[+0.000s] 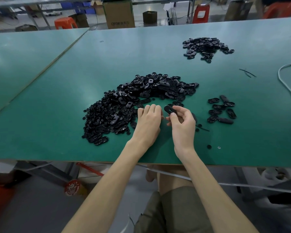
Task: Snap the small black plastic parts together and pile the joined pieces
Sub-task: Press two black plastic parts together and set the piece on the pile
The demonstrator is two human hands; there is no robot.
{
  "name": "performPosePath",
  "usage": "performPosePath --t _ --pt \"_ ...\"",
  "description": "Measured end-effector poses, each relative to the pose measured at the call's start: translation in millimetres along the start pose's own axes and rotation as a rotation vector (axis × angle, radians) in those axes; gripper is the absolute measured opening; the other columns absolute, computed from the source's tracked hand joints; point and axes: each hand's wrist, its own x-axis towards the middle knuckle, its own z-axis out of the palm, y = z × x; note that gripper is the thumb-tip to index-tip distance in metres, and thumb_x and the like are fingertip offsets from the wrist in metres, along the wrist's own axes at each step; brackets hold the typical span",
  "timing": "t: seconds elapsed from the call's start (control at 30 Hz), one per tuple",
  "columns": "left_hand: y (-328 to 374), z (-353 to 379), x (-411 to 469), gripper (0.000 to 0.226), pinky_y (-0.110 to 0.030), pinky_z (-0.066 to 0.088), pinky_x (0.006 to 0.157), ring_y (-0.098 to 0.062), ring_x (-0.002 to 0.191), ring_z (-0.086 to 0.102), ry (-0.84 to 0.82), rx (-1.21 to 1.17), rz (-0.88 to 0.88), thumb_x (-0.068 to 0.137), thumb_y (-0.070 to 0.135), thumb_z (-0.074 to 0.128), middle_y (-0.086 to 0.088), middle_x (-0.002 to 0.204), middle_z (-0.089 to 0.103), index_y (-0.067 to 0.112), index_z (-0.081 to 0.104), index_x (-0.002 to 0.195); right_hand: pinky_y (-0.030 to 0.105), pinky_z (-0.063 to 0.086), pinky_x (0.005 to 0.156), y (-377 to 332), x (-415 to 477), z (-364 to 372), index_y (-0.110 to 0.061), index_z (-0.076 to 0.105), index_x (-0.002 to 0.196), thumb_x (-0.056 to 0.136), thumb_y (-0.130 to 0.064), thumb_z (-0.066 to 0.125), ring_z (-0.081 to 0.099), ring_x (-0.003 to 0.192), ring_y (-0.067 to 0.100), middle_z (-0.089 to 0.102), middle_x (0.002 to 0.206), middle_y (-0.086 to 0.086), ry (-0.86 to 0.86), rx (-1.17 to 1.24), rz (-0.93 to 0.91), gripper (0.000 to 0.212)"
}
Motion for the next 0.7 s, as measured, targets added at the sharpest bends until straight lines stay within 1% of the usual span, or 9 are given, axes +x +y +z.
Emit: performPosePath --t 0.1,0.17,0.2,0.23,0.3,0.37,0.43,0.6,0.7 --pt "-2 0 0 0.021 -0.035 0.028 0.089 -0.024 0.099 0.052 0.057 -0.139 -0.010 0.093 -0.010 0.052 -0.002 0.099 0.057 0.010 0.053 0.102 0.018 0.054 0.066 0 0 0 -0.017 0.064 0.113 0.103 -0.002 0.056 0.073 0.081 0.008 0.071 0.105 -0.001 -0.003 0.000 0.002 0.020" --pt "-3 -2 0 0.031 -0.030 0.023 0.084 -0.008 0.093 0.050 0.096 -0.282 -0.086 0.090 -0.016 0.050 0.006 0.093 0.056 0.013 0.050 0.101 0.018 0.054 0.066 0 0 -1 -0.018 0.064 0.113 0.103 -0.003 0.055 0.072 0.080 0.007 0.070 0.103 -0.001 -0.002 -0.006 0.001 0.020" --pt "-3 -3 0 0.035 -0.030 0.024 0.082 0.003 0.088 0.048 0.082 -0.353 -0.135 0.090 -0.018 0.048 0.009 0.089 0.056 0.016 0.048 0.100 0.018 0.054 0.066 0 0 -1 -0.017 0.064 0.112 0.103 -0.003 0.055 0.072 0.080 0.006 0.070 0.102 -0.001 -0.002 -0.010 -0.001 0.019" --pt "-5 -3 0 0.033 -0.030 0.028 0.080 0.006 0.084 0.048 0.054 -0.434 -0.176 0.093 -0.016 0.047 0.010 0.086 0.056 0.017 0.047 0.099 0.018 0.054 0.066 0 0 -2 -0.017 0.064 0.112 0.103 -0.003 0.055 0.072 0.079 0.006 0.070 0.102 0.000 -0.003 -0.015 -0.003 0.019" --pt "-7 -4 0 0.021 -0.024 0.037 0.073 0.001 0.075 0.053 0.014 -0.606 -0.221 0.101 -0.004 0.052 0.008 0.083 0.058 0.016 0.049 0.097 0.019 0.054 0.067 0 -1 -2 -0.018 0.064 0.112 0.103 -0.003 0.055 0.072 0.079 0.005 0.070 0.102 0.001 -0.008 -0.024 -0.006 0.019" --pt "-9 -7 1 0.013 -0.016 0.040 0.069 -0.005 0.072 0.053 0.020 -0.712 -0.233 0.104 0.005 0.057 0.003 0.083 0.059 0.015 0.052 0.096 0.020 0.055 0.068 -1 -1 -2 -0.018 0.064 0.111 0.103 -0.003 0.055 0.072 0.079 0.006 0.071 0.102 0.001 -0.013 -0.024 -0.005 0.019" --pt "-10 -8 1 0.011 -0.012 0.041 0.068 -0.006 0.070 0.055 0.024 -0.754 -0.231 0.103 0.009 0.059 -0.001 0.081 0.061 0.015 0.054 0.096 0.020 0.055 0.069 -1 -1 -2 -0.019 0.064 0.111 0.103 -0.003 0.056 0.072 0.079 0.007 0.071 0.101 0.000 -0.016 -0.028 -0.003 0.019" --pt "-13 -11 0 0.013 -0.014 0.049 0.074 -0.006 0.071 0.067 0.036 -0.860 -0.226 0.100 0.006 0.063 0.001 0.093 0.066 0.017 0.058 0.103 0.020 0.054 0.067 -1 -1 -1 -0.017 0.065 0.111 0.102 -0.003 0.056 0.071 0.078 0.006 0.071 0.101 -0.001 -0.017 -0.031 -0.006 0.019" --pt "-16 -13 0 0.005 -0.021 0.052 0.073 -0.008 0.071 0.065 0.071 -0.900 -0.216 0.101 0.007 0.064 0.000 0.088 0.067 0.011 0.066 0.103 0.020 0.054 0.067 -1 -1 0 -0.016 0.065 0.111 0.102 -0.002 0.056 0.071 0.077 0.006 0.071 0.101 -0.001 -0.024 -0.034 -0.009 0.019"
